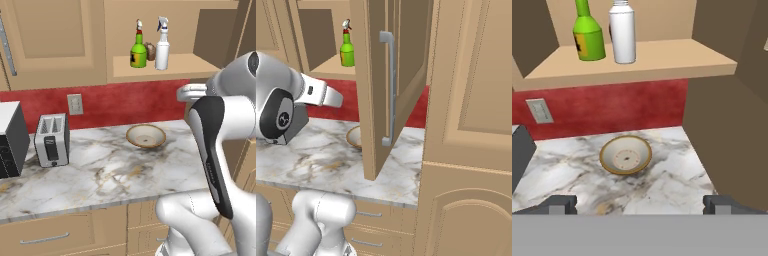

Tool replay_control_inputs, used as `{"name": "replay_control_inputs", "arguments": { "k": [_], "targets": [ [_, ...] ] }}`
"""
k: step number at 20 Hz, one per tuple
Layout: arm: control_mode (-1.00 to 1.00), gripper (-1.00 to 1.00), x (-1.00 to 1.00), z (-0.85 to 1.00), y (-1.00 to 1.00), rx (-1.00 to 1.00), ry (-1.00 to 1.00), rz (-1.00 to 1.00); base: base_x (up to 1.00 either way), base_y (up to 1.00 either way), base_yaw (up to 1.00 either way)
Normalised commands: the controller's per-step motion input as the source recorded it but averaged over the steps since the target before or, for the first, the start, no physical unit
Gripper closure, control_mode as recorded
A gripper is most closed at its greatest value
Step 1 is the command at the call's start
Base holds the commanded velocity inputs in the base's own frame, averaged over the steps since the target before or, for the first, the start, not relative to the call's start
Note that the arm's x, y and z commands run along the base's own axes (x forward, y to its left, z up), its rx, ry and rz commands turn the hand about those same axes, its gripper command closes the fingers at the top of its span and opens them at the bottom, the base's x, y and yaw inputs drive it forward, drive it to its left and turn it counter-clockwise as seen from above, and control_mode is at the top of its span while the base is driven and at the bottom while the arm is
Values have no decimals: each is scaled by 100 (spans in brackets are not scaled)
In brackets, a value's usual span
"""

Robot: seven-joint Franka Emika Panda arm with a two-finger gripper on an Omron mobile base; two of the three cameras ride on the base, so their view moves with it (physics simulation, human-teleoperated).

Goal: Pick the spray and spray from the cabinet and place them on the counter.

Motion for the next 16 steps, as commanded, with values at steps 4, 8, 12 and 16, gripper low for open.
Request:
{"name": "replay_control_inputs", "arguments": {
  "k": [4, 8, 12, 16],
  "targets": [
    [-100, -100, 0, 18, 0, -1, 0, 0, 0, 0, 0],
    [-100, -100, 8, 3, 0, -3, 0, 0, 0, 0, 0],
    [-100, -100, 16, 7, -1, -1, 0, 0, 0, 0, 0],
    [-100, -100, 20, 12, -3, 0, -2, 0, 0, 0, 0]
  ]
}}
